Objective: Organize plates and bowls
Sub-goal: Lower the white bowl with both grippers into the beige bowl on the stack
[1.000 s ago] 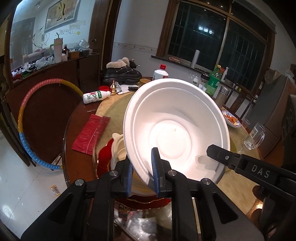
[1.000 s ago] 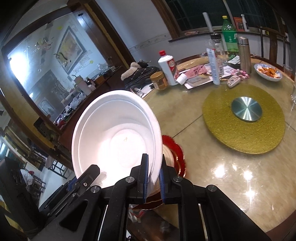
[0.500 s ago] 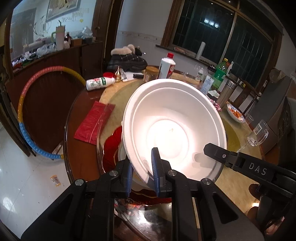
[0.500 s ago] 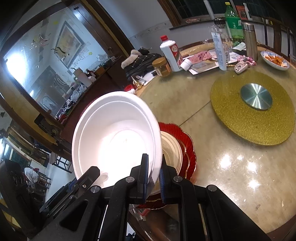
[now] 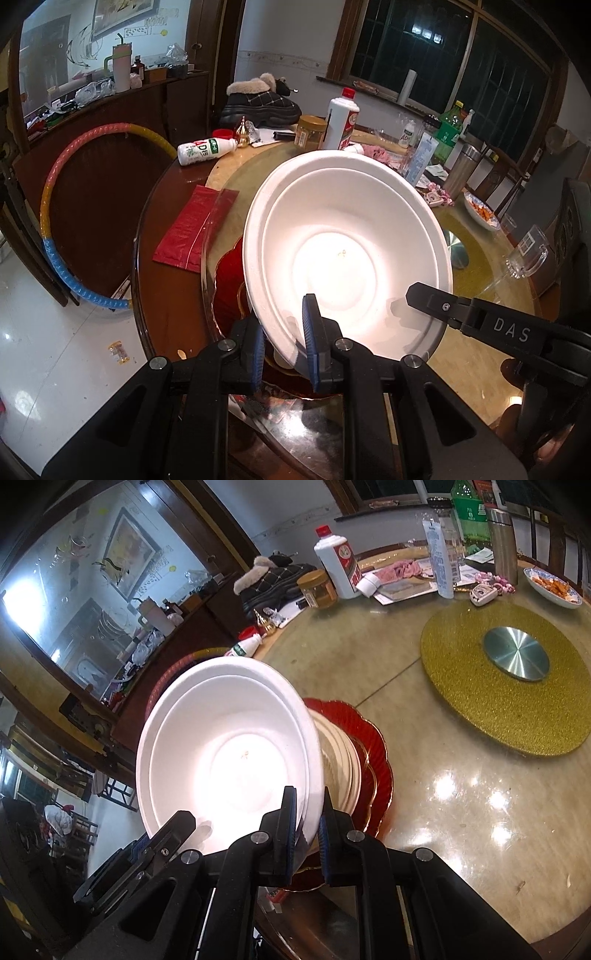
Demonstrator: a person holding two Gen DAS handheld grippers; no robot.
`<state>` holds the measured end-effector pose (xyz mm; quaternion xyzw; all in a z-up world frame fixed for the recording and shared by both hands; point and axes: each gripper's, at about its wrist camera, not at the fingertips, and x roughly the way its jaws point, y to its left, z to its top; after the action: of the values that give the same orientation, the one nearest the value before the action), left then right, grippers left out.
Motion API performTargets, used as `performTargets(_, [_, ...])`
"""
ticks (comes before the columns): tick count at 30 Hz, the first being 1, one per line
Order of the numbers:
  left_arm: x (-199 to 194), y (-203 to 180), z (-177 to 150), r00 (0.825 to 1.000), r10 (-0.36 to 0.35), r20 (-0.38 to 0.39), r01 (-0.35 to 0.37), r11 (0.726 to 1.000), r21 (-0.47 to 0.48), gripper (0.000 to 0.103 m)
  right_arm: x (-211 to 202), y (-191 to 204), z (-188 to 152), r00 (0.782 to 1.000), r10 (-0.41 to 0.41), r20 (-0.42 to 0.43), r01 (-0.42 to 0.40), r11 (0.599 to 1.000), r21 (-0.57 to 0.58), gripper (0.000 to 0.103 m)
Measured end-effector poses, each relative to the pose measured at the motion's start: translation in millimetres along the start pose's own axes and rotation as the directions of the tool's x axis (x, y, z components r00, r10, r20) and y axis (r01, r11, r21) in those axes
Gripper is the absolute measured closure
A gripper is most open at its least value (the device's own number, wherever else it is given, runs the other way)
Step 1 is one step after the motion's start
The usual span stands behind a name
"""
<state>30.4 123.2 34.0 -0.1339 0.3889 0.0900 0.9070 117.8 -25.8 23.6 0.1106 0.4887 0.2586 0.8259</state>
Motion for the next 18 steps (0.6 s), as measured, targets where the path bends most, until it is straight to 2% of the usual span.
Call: performTargets(18, [4.8,5.8,-1.6,1.000,-0.003,-0.018,0.003,1.000,0.004,0.086,7.9,4.5,-0.8,0.999,-0.036,-0.037,0.036,0.999,-0.005,0.090])
